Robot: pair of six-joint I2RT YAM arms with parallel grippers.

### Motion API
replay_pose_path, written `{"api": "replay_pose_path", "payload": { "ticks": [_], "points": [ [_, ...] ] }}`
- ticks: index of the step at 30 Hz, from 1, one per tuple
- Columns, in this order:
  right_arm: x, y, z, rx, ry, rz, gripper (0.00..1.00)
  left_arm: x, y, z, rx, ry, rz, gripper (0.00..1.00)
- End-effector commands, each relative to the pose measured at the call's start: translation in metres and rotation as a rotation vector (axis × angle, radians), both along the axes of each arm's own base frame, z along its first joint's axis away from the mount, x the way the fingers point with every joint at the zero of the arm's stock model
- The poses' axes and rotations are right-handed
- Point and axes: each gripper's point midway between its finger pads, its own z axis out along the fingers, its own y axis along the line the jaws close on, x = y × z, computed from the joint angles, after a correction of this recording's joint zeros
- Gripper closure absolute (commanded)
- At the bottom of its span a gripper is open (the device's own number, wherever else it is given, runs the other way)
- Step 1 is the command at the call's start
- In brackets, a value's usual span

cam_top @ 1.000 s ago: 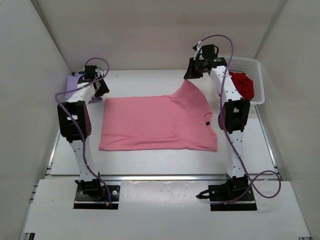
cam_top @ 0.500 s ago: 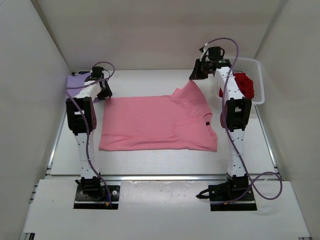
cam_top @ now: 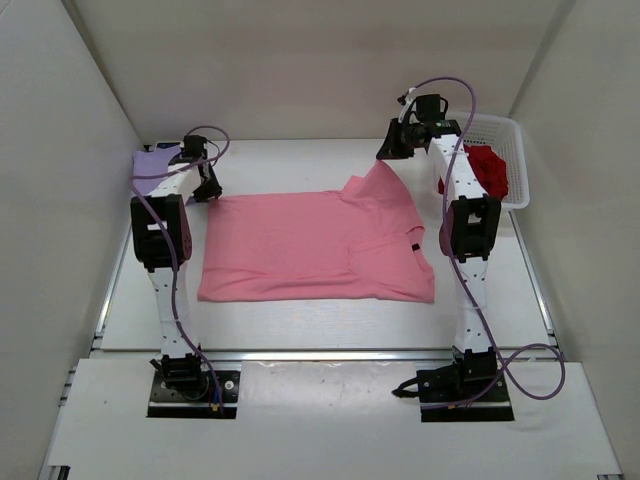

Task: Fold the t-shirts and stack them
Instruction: Grap the side of the flattened tshirt furthest away from the robot with both arms

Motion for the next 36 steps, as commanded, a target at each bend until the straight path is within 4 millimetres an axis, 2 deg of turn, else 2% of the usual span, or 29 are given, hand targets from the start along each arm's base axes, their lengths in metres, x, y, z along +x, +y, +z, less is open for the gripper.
{"api": "replay_pose_path", "payload": {
  "ticks": [1, 4, 5, 8, 9, 10, 11, 12, 13, 14, 15, 16, 17, 18, 19, 20, 21, 22, 24, 28, 29, 30, 31, 32, 33, 35, 36],
  "points": [
    [0.011, 0.003, 0.014, 0.027, -0.061, 0.012, 0.99, -0.004, -0.004, 0.020, 0.024, -0.018, -0.016, 0.60],
    [0.011, 0.000, 0.014, 0.027, -0.058, 0.008, 1.00, 0.002, -0.008, 0.019, 0.015, -0.020, -0.018, 0.73],
    [0.012, -0.001, 0.014, 0.021, -0.063, 0.005, 1.00, -0.001, -0.008, 0.015, 0.014, -0.007, -0.015, 0.82],
    [0.009, -0.003, 0.013, 0.002, -0.053, -0.001, 1.00, 0.006, -0.011, 0.033, 0.009, -0.050, -0.024, 0.98],
    [0.007, -0.006, 0.015, -0.002, -0.051, -0.006, 0.99, 0.008, -0.012, 0.035, -0.001, -0.061, -0.020, 1.00],
    [0.004, -0.007, 0.028, -0.001, -0.066, 0.002, 1.00, 0.008, -0.014, 0.043, -0.015, -0.078, -0.024, 1.00],
    [-0.001, -0.013, 0.024, -0.009, -0.036, -0.013, 1.00, 0.008, -0.020, 0.054, -0.033, -0.102, -0.043, 1.00],
    [-0.006, -0.018, 0.030, -0.018, -0.032, -0.023, 1.00, 0.006, -0.023, 0.054, -0.041, -0.105, -0.039, 1.00],
    [-0.017, -0.020, 0.026, -0.031, 0.002, -0.019, 1.00, 0.003, -0.024, 0.062, -0.050, -0.131, -0.041, 1.00],
    [-0.025, -0.018, 0.037, -0.031, 0.001, -0.007, 1.00, 0.001, -0.028, 0.073, -0.066, -0.167, -0.047, 1.00],
    [-0.035, -0.012, 0.024, -0.039, 0.046, 0.005, 1.00, 0.003, -0.029, 0.087, -0.075, -0.211, -0.048, 1.00],
    [-0.045, -0.013, 0.028, -0.056, 0.052, 0.000, 1.00, -0.003, -0.030, 0.084, -0.083, -0.202, -0.045, 1.00],
    [-0.047, -0.009, 0.028, -0.076, 0.037, -0.002, 1.00, -0.007, -0.036, 0.088, -0.103, -0.210, -0.055, 1.00],
    [-0.064, -0.007, 0.022, -0.086, 0.068, -0.002, 1.00, -0.007, -0.037, 0.093, -0.112, -0.220, -0.063, 1.00],
    [-0.074, -0.005, 0.024, -0.089, 0.053, -0.011, 1.00, -0.011, -0.034, 0.095, -0.116, -0.222, -0.059, 1.00],
    [-0.073, -0.004, 0.026, -0.075, 0.026, -0.026, 1.00, -0.016, -0.035, 0.095, -0.123, -0.221, -0.060, 1.00],
    [-0.087, -0.005, 0.027, -0.069, 0.009, -0.031, 1.00, -0.018, -0.038, 0.100, -0.131, -0.232, -0.067, 1.00],
    [-0.102, -0.011, 0.023, -0.068, 0.028, -0.056, 0.99, -0.021, -0.035, 0.098, -0.131, -0.226, -0.064, 1.00],
    [-0.119, -0.015, 0.021, -0.079, 0.031, -0.070, 1.00, -0.025, -0.034, 0.104, -0.165, -0.249, -0.061, 1.00],
    [-0.155, -0.018, 0.014, -0.132, 0.023, -0.082, 0.99, -0.038, -0.038, 0.096, -0.185, -0.227, -0.057, 1.00],
    [-0.158, -0.021, 0.020, -0.142, 0.003, -0.104, 1.00, -0.043, -0.036, 0.095, -0.185, -0.223, -0.053, 1.00],
    [-0.168, -0.024, 0.010, -0.153, 0.023, -0.109, 1.00, -0.046, -0.038, 0.099, -0.182, -0.233, -0.054, 1.00],
    [-0.180, -0.022, 0.009, -0.151, 0.024, -0.103, 1.00, -0.056, -0.035, 0.089, -0.185, -0.212, -0.044, 1.00],
    [-0.186, -0.018, 0.020, -0.129, -0.012, -0.100, 1.00, -0.064, -0.032, 0.085, -0.181, -0.208, -0.028, 1.00],
    [-0.194, -0.018, 0.013, -0.132, -0.005, -0.101, 1.00, -0.071, -0.032, 0.082, -0.190, -0.202, -0.023, 1.00],
    [-0.218, -0.026, 0.008, -0.153, -0.007, -0.120, 1.00, -0.080, -0.027, 0.079, -0.202, -0.198, -0.008, 1.00],
    [-0.225, -0.029, 0.015, -0.157, -0.034, -0.137, 1.00, -0.086, -0.022, 0.080, -0.194, -0.204, 0.005, 1.00]
  ]
}}
